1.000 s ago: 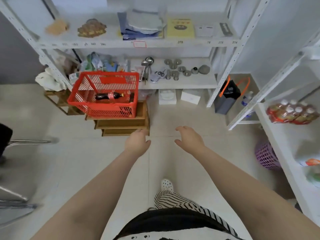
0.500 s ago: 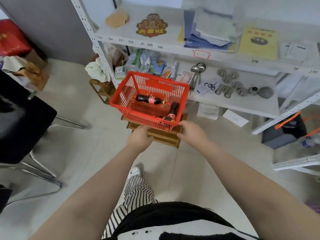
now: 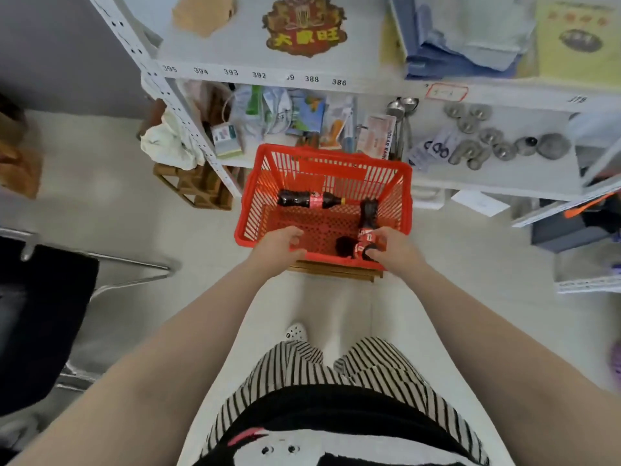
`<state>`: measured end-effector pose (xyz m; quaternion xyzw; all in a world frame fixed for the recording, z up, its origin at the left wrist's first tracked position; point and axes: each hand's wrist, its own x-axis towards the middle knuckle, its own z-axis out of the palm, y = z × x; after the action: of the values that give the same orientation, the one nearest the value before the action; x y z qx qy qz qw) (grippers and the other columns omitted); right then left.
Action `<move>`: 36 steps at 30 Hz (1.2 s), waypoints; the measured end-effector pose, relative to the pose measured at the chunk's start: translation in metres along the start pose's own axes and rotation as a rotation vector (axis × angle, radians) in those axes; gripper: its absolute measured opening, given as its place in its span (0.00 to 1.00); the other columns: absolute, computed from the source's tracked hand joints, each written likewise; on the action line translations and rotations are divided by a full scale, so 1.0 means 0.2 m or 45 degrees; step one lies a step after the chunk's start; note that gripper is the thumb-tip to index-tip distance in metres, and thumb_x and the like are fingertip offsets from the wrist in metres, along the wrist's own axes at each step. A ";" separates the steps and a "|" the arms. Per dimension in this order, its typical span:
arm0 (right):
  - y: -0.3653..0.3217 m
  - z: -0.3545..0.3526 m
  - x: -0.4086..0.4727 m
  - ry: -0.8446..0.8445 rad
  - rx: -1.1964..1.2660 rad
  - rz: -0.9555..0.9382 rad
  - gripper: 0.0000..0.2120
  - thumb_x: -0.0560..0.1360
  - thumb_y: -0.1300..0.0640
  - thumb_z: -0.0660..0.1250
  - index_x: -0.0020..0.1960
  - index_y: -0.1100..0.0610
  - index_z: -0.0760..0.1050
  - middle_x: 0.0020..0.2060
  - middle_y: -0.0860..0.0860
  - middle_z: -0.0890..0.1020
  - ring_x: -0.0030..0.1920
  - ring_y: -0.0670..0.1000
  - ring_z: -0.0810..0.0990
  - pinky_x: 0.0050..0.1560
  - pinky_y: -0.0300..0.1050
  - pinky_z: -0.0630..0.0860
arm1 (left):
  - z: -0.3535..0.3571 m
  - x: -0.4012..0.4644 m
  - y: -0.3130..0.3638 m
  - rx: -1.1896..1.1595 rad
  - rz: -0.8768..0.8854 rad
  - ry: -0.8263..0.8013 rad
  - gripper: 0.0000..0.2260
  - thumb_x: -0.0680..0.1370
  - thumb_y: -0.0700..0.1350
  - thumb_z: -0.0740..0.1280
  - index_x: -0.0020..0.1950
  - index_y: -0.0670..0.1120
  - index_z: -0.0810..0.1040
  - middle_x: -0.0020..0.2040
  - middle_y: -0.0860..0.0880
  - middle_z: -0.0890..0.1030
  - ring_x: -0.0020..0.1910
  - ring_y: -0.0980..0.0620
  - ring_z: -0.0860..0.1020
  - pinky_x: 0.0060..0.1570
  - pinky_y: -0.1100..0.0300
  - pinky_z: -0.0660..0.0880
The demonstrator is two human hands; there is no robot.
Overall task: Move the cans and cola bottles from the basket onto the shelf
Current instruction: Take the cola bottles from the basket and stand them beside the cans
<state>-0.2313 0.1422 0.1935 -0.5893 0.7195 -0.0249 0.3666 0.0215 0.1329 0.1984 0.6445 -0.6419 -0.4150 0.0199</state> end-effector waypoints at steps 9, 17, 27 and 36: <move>0.04 0.07 0.45 -0.113 0.072 0.151 0.22 0.71 0.52 0.72 0.64 0.55 0.74 0.59 0.53 0.81 0.61 0.56 0.77 0.55 0.46 0.71 | -0.03 0.52 -0.10 0.039 -0.078 -0.100 0.21 0.76 0.49 0.69 0.68 0.47 0.72 0.63 0.47 0.78 0.61 0.47 0.77 0.59 0.57 0.72; 0.25 0.28 0.76 -0.224 0.128 0.354 0.19 0.70 0.48 0.71 0.58 0.52 0.76 0.46 0.51 0.79 0.51 0.57 0.80 0.41 0.41 0.67 | 0.11 1.00 -0.18 0.123 -0.071 -0.248 0.21 0.76 0.51 0.69 0.67 0.46 0.73 0.62 0.46 0.79 0.61 0.46 0.76 0.62 0.54 0.72; 0.33 0.57 0.87 -0.169 -0.070 0.622 0.26 0.68 0.46 0.74 0.62 0.54 0.72 0.52 0.54 0.81 0.52 0.58 0.81 0.44 0.47 0.72 | 0.38 1.33 -0.37 0.212 0.043 -0.536 0.21 0.76 0.50 0.69 0.66 0.44 0.74 0.63 0.44 0.78 0.62 0.47 0.76 0.64 0.56 0.70; 0.33 0.53 0.96 -0.289 0.156 0.778 0.25 0.62 0.41 0.77 0.53 0.54 0.79 0.43 0.51 0.82 0.41 0.53 0.81 0.40 0.48 0.78 | 0.32 1.48 -0.48 0.243 0.092 -0.453 0.20 0.76 0.51 0.68 0.66 0.45 0.73 0.64 0.45 0.77 0.63 0.47 0.75 0.64 0.55 0.70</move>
<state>-0.2338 0.0381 -0.0092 -0.3219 0.8147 0.1087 0.4699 0.0147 -0.0674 -0.0480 0.5366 -0.6943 -0.4586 -0.1401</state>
